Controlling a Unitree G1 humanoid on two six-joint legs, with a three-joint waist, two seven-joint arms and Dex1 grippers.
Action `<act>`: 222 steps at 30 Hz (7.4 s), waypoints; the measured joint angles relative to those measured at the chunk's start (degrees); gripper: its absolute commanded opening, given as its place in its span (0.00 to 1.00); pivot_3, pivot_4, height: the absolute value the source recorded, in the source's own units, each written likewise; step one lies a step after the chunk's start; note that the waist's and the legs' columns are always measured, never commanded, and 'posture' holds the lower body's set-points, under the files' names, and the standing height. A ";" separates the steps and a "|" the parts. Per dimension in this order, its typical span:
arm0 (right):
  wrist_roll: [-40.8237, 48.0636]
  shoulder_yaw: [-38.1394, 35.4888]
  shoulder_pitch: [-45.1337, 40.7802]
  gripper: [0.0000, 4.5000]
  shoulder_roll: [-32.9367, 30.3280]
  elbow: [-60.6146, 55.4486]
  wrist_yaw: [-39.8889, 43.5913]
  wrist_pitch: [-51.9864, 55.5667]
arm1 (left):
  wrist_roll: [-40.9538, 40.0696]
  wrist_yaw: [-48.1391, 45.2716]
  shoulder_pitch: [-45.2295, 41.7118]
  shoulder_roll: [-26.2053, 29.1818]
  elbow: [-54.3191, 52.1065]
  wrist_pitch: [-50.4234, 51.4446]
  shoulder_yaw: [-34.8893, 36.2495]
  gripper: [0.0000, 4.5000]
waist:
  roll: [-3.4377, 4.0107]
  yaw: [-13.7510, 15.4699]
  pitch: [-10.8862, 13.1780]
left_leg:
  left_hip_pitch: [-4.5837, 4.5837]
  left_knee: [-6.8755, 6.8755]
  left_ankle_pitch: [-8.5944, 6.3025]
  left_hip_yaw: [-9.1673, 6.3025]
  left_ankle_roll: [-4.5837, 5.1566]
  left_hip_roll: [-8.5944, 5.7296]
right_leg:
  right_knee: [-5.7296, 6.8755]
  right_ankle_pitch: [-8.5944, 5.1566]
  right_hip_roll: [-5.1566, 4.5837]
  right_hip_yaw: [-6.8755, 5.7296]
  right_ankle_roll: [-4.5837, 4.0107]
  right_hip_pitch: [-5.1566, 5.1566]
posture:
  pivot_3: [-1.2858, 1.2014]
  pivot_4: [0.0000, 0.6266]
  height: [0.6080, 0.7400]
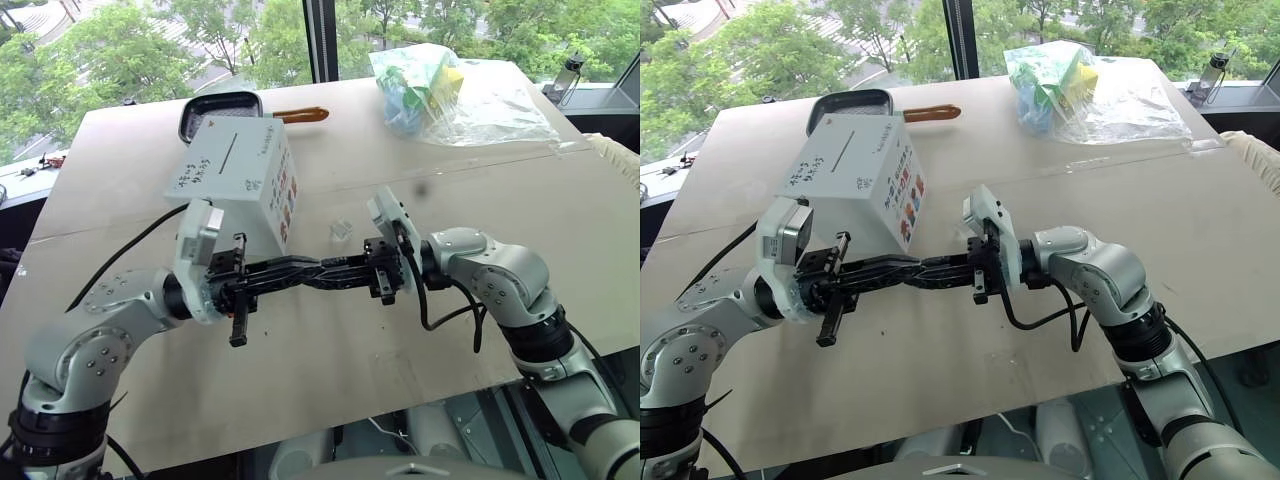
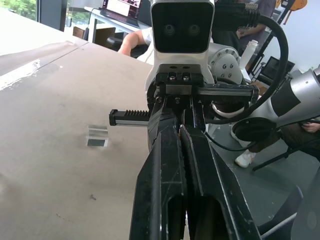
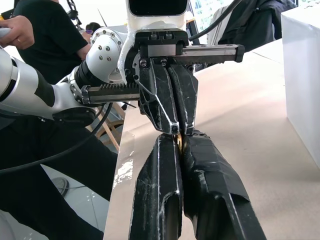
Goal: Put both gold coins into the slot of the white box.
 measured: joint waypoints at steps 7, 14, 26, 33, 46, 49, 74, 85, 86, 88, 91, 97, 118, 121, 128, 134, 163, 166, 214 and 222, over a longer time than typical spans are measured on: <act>-0.12 0.29 0.05 0.00 -0.50 0.14 -0.04 0.75 | 2.42 -0.52 -0.05 1.03 0.00 -1.41 -1.62 0.02 | 0.00 -0.01 0.00 | 0.00 0.00 0.00 0.01 0.00 0.00 | 0.00 0.00 0.00 0.01 0.00 0.00 | 0.52 0.24 0.85; -0.24 0.94 0.19 0.00 -0.52 0.23 -0.03 1.39 | 4.08 -2.06 -0.34 3.15 0.04 -1.97 -2.94 0.02 | 0.00 0.00 0.00 | 0.00 0.00 0.00 0.00 0.00 0.00 | 0.00 0.00 0.00 0.00 0.00 0.00 | 0.52 0.24 0.85; -0.67 0.94 0.18 0.00 -0.51 1.24 -0.27 2.23 | 4.71 -6.61 -1.99 5.30 1.11 -1.66 -5.12 0.52 | 0.00 -0.02 0.00 | 0.00 0.00 0.00 0.00 0.00 0.00 | 0.00 0.00 0.00 -0.01 0.00 0.00 | 0.52 0.24 0.85; -0.69 0.95 0.18 0.00 -0.48 1.63 -0.44 2.29 | 5.07 -6.37 -2.19 4.75 1.82 -1.88 -5.61 0.52 | 0.00 -0.02 0.00 | 0.00 0.00 0.00 -0.01 0.00 0.00 | 0.00 0.00 0.00 -0.01 0.00 0.00 | 0.52 0.24 0.85; -0.65 1.23 0.21 0.00 -0.20 1.97 -0.80 2.38 | 5.41 -4.16 -2.44 3.11 4.45 -1.78 -5.79 0.01 | 0.00 -0.02 0.00 | 0.00 0.00 0.00 -0.01 0.00 0.00 | 0.01 0.00 0.00 -0.02 0.00 0.00 | 0.52 0.24 0.85; -0.66 1.23 0.21 0.00 -0.18 1.97 -1.11 2.38 | 5.41 -4.18 -2.48 3.10 4.60 -1.77 -5.87 0.01 | 0.00 -0.02 0.00 | 0.00 0.00 0.00 0.00 0.00 0.00 | 0.00 0.00 0.00 -0.01 0.00 0.00 | 0.52 0.24 0.85; -0.43 1.51 0.57 0.47 -0.54 0.34 -2.70 3.37 | 6.03 -1.74 -3.30 0.98 6.27 -0.68 -5.46 0.00 | 0.00 -0.04 0.00 | 0.00 0.00 0.00 -0.01 0.00 0.00 | 0.02 0.00 0.00 -0.02 0.00 0.00 | 0.52 0.24 0.85; -0.02 0.37 0.13 0.47 -0.85 0.34 -2.93 3.96 | -2.63 2.70 -4.97 -2.65 6.86 2.85 -0.18 0.00 | 0.00 -0.04 0.00 | 0.00 0.02 0.00 -0.01 0.00 0.00 | 0.04 0.00 -0.01 -0.02 0.00 0.00 | 0.52 0.24 0.85; 0.04 0.25 0.13 0.47 -1.00 0.34 -2.89 4.16 | -3.06 2.90 -4.97 -2.77 6.86 2.98 0.17 0.00 | 0.00 -0.04 0.00 | 0.00 0.02 0.00 -0.01 0.00 0.00 | 0.03 0.00 -0.01 -0.02 0.00 0.00 | 0.52 0.24 0.85; 0.04 0.25 0.14 0.47 -1.78 0.34 -2.53 4.26 | -4.80 4.21 -4.97 -3.86 6.99 3.21 1.63 0.00 | -0.01 -0.01 -0.01 | 0.00 0.02 0.00 -0.01 0.00 0.00 | 0.03 0.00 -0.01 -0.03 0.00 0.00 | 0.52 0.24 0.85; -0.21 0.25 0.17 0.47 -2.71 0.34 -2.44 4.15 | -5.72 6.27 -5.14 -4.98 7.40 2.96 3.62 0.00 | -0.01 0.00 -0.01 | 0.00 0.03 0.00 -0.01 0.00 0.00 | 0.05 0.00 -0.01 -0.03 0.00 0.00 | 0.52 0.24 0.85; -1.28 -1.42 -0.19 0.47 -1.92 1.33 -3.34 0.74 | -3.93 14.86 -12.09 -7.29 11.59 0.16 6.54 0.00 | -0.04 0.19 -0.03 | 0.00 0.09 0.01 0.00 -0.01 -0.03 | 0.10 0.01 -0.02 -0.04 0.00 0.01 | 0.52 0.24 0.85; -10.02 -7.47 -8.86 0.47 2.09 11.96 -7.68 -12.42 | 8.06 23.30 -17.12 -4.09 21.53 -6.23 13.04 0.00 | -0.04 -0.30 -0.03 | -0.03 0.06 0.01 0.00 -0.01 -0.03 | 0.11 0.01 -0.02 0.01 0.01 -0.05 | 0.52 0.24 0.85; -13.64 -3.91 -6.24 0.47 2.91 12.03 -7.65 -14.77 | 5.65 16.75 -8.75 0.18 16.52 -2.73 13.50 0.00 | -0.06 -0.84 -0.04 | -0.03 -0.01 0.01 0.04 -0.01 -0.02 | 0.17 0.01 0.03 0.13 0.00 -0.22 | 0.52 0.24 0.85; -26.63 8.40 -4.43 0.47 6.55 21.21 -8.68 -22.59 | 12.53 5.60 9.26 9.50 10.05 -2.82 13.24 0.00 | 0.02 -0.57 0.01 | 0.14 -0.01 0.01 0.24 -0.02 -0.02 | 0.40 0.00 0.06 0.27 -0.01 -0.20 | 0.52 0.24 0.85; -30.80 11.39 -5.65 0.47 11.43 29.00 -8.71 -24.18 | 21.67 4.58 14.79 9.68 8.76 -6.47 8.54 0.00 | -0.03 -0.17 -0.01 | 0.09 0.01 0.01 0.16 -0.02 -0.04 | 0.35 0.00 0.02 0.20 -0.01 -0.18 | 0.52 0.24 0.85; -45.42 16.00 -9.86 0.47 19.82 43.45 -6.51 -30.06 | 28.09 3.54 20.82 7.63 4.39 -10.76 7.76 0.00 | -0.01 -0.73 -0.01 | 0.18 -0.04 0.00 0.17 -0.03 -0.01 | 0.38 0.00 0.10 0.24 -0.02 -0.18 | 0.52 0.24 0.85; -45.86 16.00 -10.21 0.31 19.96 43.43 -6.20 -28.94 | 28.70 3.37 20.91 7.63 4.39 -11.00 7.78 0.00 | -0.01 -0.72 -0.02 | 0.19 -0.04 0.00 0.17 -0.03 -0.01 | 0.39 0.00 0.10 0.25 -0.02 -0.17 | 0.52 0.24 0.85; -48.92 18.13 -14.62 0.37 20.71 41.84 -6.51 -17.10 | 31.00 2.22 20.10 6.29 5.68 -12.60 7.41 0.00 | 0.06 -0.23 -0.03 | 0.52 -0.07 0.03 -0.03 -0.09 -0.02 | 0.47 0.08 0.08 0.03 -0.15 0.12 | 0.52 0.24 0.85; -49.37 19.53 -15.31 0.37 19.10 40.15 -6.16 -16.18 | 31.00 2.30 19.78 6.21 5.69 -12.60 7.31 0.00 | 0.06 0.14 -0.03 | 0.48 -0.05 0.03 -0.07 -0.10 -0.07 | 0.45 0.08 0.02 -0.04 -0.15 0.13 | 0.52 0.24 0.85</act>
